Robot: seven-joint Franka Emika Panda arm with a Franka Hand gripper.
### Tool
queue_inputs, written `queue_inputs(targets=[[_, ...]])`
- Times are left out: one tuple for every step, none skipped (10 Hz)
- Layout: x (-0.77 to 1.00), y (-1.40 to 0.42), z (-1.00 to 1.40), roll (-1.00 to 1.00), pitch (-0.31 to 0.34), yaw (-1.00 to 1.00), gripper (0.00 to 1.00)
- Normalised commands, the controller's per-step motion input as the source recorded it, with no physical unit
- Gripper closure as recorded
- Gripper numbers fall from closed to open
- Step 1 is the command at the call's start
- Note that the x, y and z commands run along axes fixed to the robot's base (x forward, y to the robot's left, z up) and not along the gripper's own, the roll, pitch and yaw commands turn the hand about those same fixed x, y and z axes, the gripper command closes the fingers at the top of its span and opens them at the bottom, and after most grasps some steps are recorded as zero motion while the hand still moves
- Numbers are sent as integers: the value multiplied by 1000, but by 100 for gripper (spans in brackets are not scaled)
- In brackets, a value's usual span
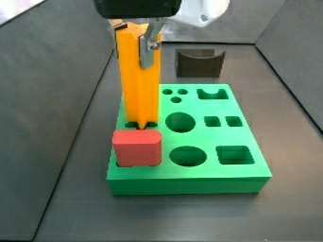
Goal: Pick up the star object. Move up. Place the star object on the fixture. Regrasp the star object. Move to above the board. Insert the star object.
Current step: Insert the star object.
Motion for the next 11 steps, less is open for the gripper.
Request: queue_inputs(targets=[[-51, 0, -303, 7, -7, -74, 100], [117, -69, -309, 0, 0, -69, 100], [106, -200, -437, -13, 0, -89, 100], [29, -166, -509, -14, -26, -89, 100], [0, -154, -514, -27, -41, -100, 100], [-174, 0, -537, -40, -50, -206, 100], [-117, 57, -646, -91, -23, -223, 100], [-83, 69, -1000, 0, -11, -217, 100], [0, 0, -1000, 51, 0, -160, 100], [0, 206, -29, -240, 0, -131, 100], [0, -3, 0, 17, 0, 0, 100]])
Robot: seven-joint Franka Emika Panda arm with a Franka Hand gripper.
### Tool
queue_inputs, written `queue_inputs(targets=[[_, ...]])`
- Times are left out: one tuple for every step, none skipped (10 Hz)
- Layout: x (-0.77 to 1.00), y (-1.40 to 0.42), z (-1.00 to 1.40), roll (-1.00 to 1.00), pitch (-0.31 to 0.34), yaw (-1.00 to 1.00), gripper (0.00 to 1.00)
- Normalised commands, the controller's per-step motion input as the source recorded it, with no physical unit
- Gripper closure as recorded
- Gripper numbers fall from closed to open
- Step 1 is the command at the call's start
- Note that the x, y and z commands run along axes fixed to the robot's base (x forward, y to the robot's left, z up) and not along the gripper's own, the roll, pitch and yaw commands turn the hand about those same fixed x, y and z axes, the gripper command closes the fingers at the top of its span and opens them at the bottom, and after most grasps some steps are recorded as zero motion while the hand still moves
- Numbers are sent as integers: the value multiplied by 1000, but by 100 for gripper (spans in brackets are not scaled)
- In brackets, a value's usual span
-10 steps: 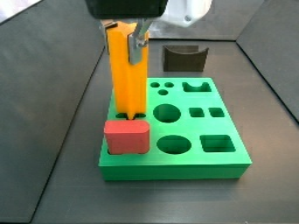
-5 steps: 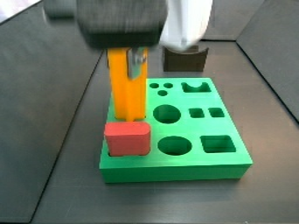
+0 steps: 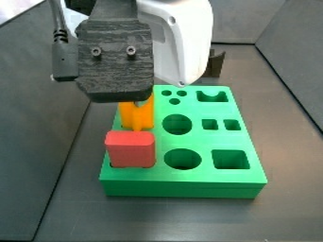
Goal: Pick up the star object. Move up. Place the star object on the fixture. Regrasp the star object. Move to above the board. Insert the star object.
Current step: Insert the star object.
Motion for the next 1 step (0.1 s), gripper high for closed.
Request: queue_inputs(targets=[[0, 0, 0, 0, 0, 0, 100]])
